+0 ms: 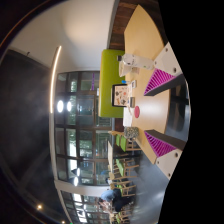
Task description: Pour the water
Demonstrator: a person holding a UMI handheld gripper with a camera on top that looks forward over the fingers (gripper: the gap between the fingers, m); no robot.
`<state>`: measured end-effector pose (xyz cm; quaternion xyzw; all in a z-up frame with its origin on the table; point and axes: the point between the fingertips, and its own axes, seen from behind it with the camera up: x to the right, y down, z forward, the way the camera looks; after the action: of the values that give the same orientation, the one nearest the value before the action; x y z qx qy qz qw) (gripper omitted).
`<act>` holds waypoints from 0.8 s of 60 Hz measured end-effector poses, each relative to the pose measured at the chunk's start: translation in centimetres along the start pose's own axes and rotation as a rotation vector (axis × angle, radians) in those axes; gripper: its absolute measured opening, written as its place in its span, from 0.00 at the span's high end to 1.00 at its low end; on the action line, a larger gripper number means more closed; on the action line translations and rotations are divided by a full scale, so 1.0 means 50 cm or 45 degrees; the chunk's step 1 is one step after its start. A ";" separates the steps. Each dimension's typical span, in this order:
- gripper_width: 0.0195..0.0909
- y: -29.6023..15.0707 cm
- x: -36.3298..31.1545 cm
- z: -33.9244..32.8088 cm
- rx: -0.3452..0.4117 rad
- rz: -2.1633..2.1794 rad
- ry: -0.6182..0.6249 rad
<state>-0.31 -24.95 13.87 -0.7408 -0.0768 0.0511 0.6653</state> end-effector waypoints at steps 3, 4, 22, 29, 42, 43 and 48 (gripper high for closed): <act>0.18 -0.002 0.004 0.000 0.016 -0.003 -0.008; 0.18 -0.004 0.008 -0.001 0.023 -0.006 -0.009; 0.18 0.005 0.272 0.074 0.095 -0.012 0.169; 0.18 0.010 0.376 0.143 0.088 0.005 0.265; 0.18 0.043 0.526 0.323 0.053 -0.024 0.357; 0.18 0.045 0.534 0.336 0.052 -0.025 0.359; 0.18 0.053 0.560 0.401 0.043 -0.012 0.355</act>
<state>23.77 -0.54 9.77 -0.7291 0.0138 -0.0544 0.6821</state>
